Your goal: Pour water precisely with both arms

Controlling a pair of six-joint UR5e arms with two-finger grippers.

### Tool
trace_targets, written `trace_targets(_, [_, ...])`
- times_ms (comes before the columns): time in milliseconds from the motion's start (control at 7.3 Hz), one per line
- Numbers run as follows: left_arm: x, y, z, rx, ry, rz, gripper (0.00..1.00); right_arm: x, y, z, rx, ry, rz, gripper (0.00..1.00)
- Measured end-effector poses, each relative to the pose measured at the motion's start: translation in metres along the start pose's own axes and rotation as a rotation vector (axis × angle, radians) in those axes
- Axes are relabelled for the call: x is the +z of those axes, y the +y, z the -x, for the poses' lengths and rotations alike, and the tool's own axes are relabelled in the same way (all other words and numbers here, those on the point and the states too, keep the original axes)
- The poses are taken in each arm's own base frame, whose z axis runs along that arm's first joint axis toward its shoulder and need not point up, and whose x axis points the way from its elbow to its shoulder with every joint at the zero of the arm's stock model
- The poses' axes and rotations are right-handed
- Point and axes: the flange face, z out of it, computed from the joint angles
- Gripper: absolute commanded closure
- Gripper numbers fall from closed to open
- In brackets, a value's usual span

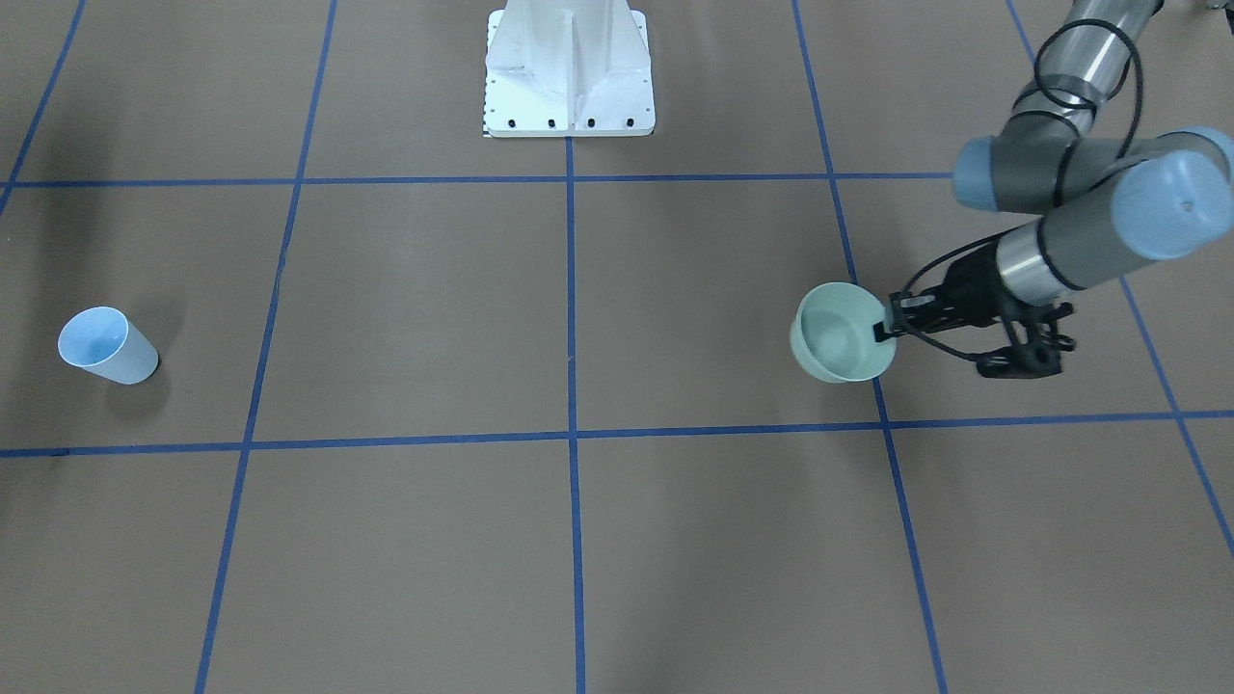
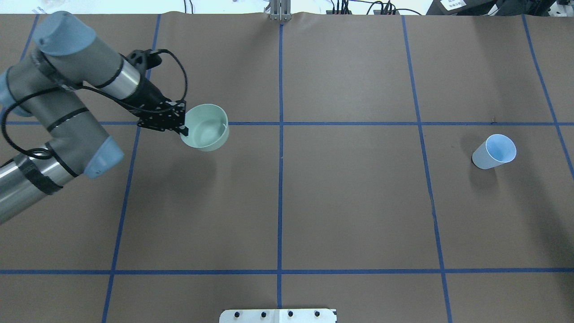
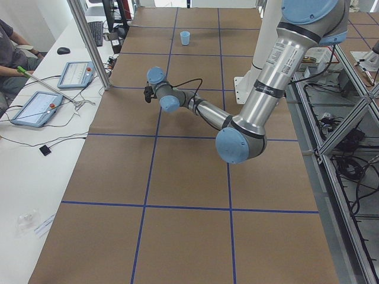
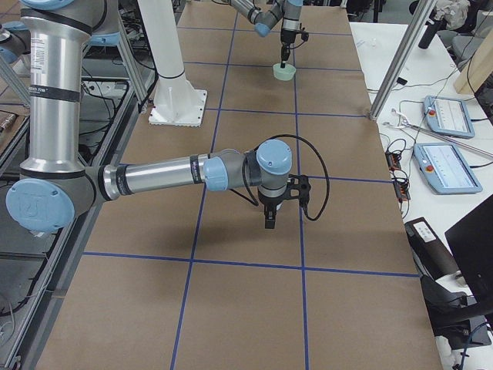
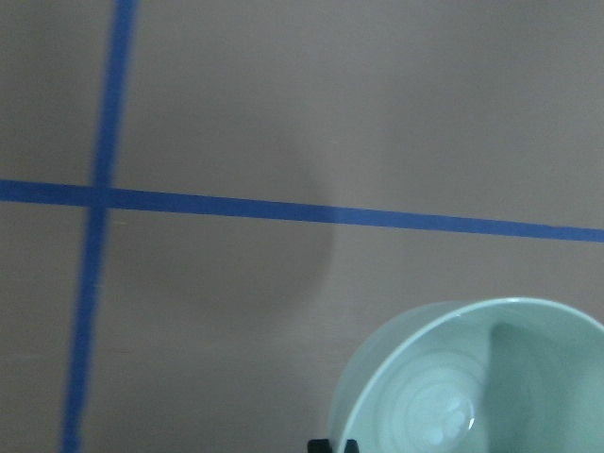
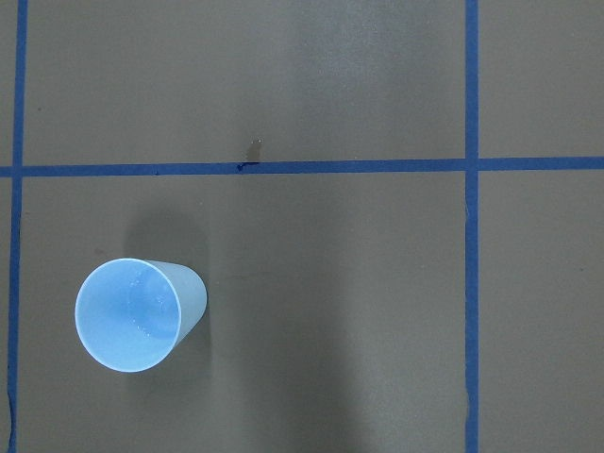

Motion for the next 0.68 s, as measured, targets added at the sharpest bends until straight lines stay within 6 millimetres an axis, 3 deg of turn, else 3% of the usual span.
trace_targets(137, [0.034, 0.008, -0.053, -0.01, -0.011, -0.018, 1.0, 0.0, 0.0, 0.0, 0.0, 0.001, 0.0, 0.0])
trace_targets(274, [0.061, 0.016, -0.086, -0.016, -0.03, -0.036, 1.0, 0.001, 0.0, 0.0, 0.0, 0.001, 0.001, 0.0])
trace_targets(411, [0.08, 0.025, -0.101, -0.014, -0.047, -0.049, 1.0, 0.001, 0.0, 0.0, 0.0, 0.002, 0.002, 0.0])
trace_targets(685, [0.098, 0.036, -0.108, -0.009, -0.064, -0.054, 1.0, 0.002, 0.0, 0.0, 0.0, 0.002, 0.003, 0.0])
